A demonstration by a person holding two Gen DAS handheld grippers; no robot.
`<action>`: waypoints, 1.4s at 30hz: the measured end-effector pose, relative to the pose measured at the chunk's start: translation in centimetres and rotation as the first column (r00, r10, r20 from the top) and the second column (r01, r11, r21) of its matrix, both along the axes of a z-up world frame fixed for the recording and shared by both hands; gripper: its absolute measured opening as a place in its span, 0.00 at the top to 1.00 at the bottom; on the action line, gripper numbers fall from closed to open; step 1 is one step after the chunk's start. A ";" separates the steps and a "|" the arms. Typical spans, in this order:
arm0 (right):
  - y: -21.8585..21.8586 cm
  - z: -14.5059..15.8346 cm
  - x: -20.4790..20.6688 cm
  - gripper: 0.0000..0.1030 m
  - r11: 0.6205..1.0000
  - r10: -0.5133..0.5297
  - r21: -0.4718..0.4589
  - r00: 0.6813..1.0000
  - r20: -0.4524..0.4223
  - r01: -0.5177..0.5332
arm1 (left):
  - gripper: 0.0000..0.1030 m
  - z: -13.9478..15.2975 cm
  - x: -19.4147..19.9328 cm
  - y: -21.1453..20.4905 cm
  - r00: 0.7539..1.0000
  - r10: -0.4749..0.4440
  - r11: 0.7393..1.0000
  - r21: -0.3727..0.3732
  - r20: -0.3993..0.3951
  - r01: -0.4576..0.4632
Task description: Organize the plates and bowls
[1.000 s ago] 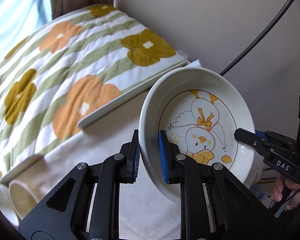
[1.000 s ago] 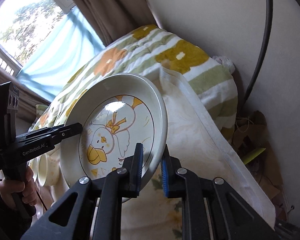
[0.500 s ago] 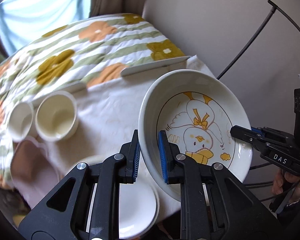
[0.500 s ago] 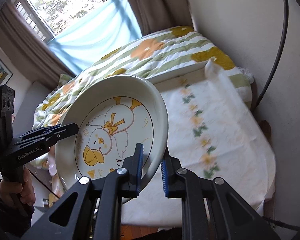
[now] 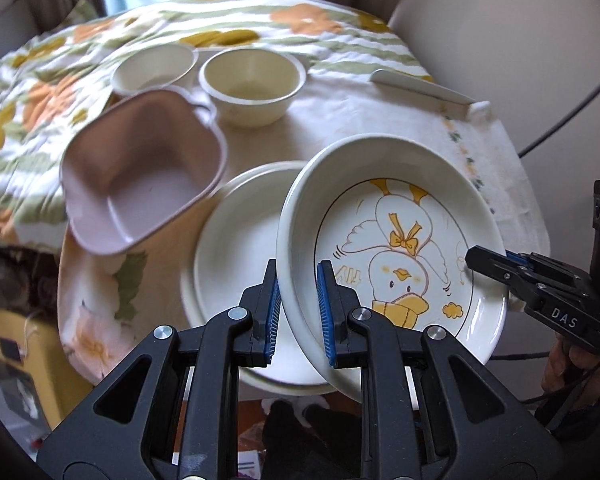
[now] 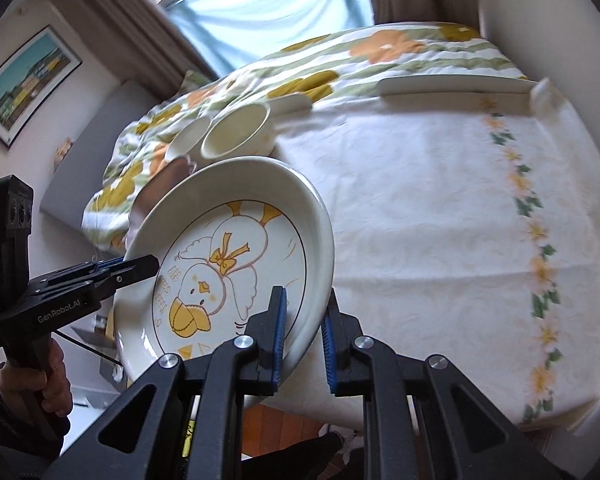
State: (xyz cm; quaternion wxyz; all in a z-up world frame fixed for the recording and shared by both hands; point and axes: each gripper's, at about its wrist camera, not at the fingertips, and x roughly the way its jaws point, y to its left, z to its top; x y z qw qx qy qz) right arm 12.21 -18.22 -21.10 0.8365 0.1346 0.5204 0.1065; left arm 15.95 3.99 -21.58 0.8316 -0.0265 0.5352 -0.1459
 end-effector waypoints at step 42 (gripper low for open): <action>4.2 -3.3 3.5 0.85 0.970 0.131 -0.205 0.991 -0.015 -0.132 | 0.82 -5.4 1.3 -2.8 0.993 -0.053 0.881 0.474 0.106 -0.003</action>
